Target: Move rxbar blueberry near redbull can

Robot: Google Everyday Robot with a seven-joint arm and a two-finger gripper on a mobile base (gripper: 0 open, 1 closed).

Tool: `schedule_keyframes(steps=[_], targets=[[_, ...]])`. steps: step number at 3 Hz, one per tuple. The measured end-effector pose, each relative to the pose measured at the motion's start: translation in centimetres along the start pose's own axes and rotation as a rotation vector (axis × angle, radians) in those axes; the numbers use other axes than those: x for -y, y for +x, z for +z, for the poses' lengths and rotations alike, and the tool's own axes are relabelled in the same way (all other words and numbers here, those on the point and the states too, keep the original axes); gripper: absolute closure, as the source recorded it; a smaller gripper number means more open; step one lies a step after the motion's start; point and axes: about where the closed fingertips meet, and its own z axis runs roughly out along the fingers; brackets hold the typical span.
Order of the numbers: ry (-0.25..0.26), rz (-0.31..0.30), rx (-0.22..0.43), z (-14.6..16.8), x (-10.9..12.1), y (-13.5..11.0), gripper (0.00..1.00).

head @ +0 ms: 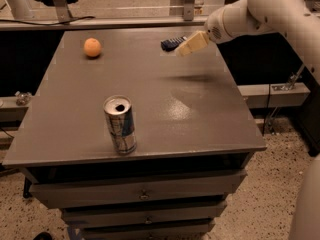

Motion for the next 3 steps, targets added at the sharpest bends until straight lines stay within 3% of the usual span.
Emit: schedule_keyframes(steps=[1, 3], targets=[[0.004, 0.078, 0.053, 3.9, 2.3, 0.9, 0.00], [-0.004, 0.158, 0.072, 9.3, 5.2, 3.0, 0.00]])
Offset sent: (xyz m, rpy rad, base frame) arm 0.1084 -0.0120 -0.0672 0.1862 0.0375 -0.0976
